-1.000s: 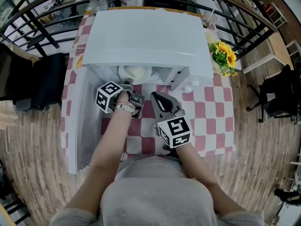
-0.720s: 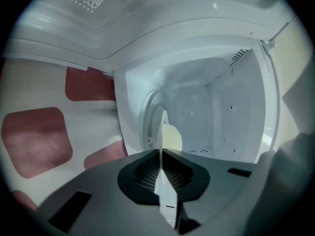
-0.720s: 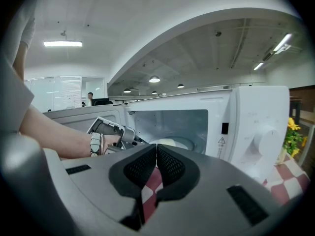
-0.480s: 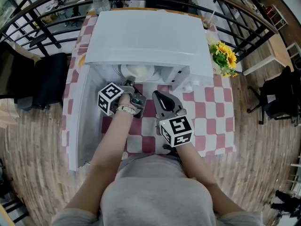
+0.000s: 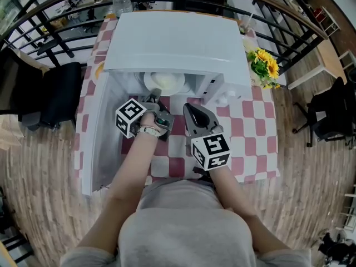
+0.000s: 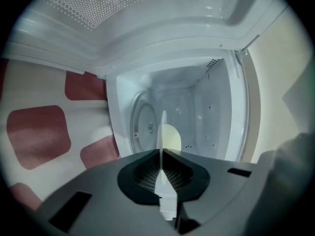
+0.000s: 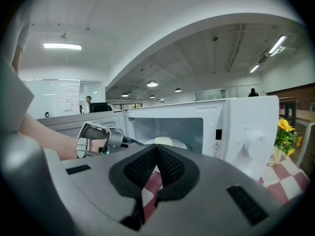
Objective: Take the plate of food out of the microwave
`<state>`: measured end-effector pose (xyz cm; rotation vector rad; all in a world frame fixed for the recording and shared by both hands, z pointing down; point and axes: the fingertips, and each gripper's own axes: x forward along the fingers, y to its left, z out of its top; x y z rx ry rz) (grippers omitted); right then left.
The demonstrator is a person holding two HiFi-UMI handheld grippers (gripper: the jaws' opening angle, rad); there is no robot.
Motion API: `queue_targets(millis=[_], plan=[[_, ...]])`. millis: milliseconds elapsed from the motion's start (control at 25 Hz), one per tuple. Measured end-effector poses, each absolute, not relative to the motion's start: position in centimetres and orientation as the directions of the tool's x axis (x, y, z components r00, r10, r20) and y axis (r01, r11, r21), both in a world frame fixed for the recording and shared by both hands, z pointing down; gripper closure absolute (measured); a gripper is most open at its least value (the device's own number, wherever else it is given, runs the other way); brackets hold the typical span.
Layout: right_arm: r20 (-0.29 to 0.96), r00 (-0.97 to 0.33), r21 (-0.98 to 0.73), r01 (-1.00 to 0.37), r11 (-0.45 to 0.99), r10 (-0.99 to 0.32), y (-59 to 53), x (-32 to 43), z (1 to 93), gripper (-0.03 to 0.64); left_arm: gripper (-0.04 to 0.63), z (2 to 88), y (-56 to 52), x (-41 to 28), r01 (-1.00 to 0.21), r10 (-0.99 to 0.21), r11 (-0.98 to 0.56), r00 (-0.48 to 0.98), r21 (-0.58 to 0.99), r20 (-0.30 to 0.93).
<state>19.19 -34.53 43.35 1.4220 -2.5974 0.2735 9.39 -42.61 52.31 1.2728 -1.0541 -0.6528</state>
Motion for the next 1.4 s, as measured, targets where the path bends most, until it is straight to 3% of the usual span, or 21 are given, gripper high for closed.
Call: queue_targets(millis=[280,1400], plan=[[0.173,-0.522,-0.113,-0.853,0.510,-0.835,-33.7,19.6,41.6,0.592,0.580,51.2,-40.8,9.4,-0.159,-0.874,0.172,0.431,0.972,0.225],[0.150,-0.443,-0.065,-0.897,0.438,-0.884,-31.2,19.0,40.5,0.592,0.580,47.7,-34.0,9.0,-0.136,-0.896,0.082,0.423,0.987,0.133]])
